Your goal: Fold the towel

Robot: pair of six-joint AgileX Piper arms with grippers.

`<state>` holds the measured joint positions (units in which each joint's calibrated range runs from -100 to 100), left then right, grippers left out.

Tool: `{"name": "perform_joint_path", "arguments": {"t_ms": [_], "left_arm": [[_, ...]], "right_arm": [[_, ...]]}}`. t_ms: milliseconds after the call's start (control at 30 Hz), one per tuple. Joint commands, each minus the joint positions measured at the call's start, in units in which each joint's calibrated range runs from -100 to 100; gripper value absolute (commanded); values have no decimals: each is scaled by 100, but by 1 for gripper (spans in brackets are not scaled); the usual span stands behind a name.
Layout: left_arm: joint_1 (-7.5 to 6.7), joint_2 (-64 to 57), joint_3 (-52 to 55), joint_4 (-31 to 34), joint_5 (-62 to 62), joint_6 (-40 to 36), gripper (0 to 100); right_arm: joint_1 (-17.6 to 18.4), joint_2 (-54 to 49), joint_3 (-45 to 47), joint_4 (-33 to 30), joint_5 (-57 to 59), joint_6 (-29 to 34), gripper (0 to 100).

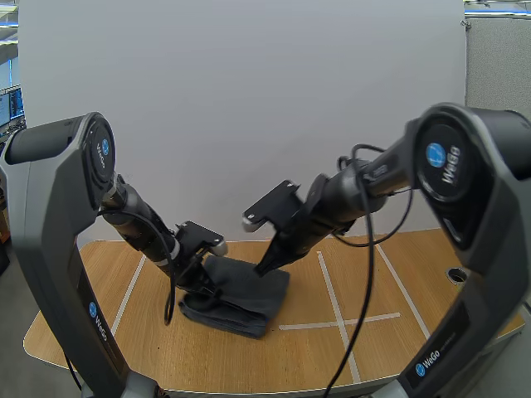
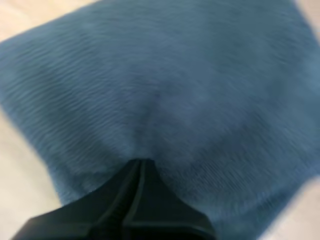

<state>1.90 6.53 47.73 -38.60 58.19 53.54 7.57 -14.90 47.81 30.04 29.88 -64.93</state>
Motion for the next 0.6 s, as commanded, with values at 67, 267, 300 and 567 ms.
{"name": "perform_joint_path", "arguments": {"t_ms": [67, 267, 300, 567], "left_arm": [[-123, -612, 218, 156, 914, -382, 0], [-147, -1303, 525, 142, 956, -382, 0], [-147, -1437, 525, 142, 929, -382, 0], [-131, -2136, 525, 602, -1113, -367, 0]], "right_arm": [[-149, -397, 84, 87, 1158, -30, 0], [-169, -672, 206, 300, 1510, -30, 0], [-169, -699, 220, 364, 1528, -30, 0], [-161, -523, 206, 1097, 1506, -514, 0]]}}
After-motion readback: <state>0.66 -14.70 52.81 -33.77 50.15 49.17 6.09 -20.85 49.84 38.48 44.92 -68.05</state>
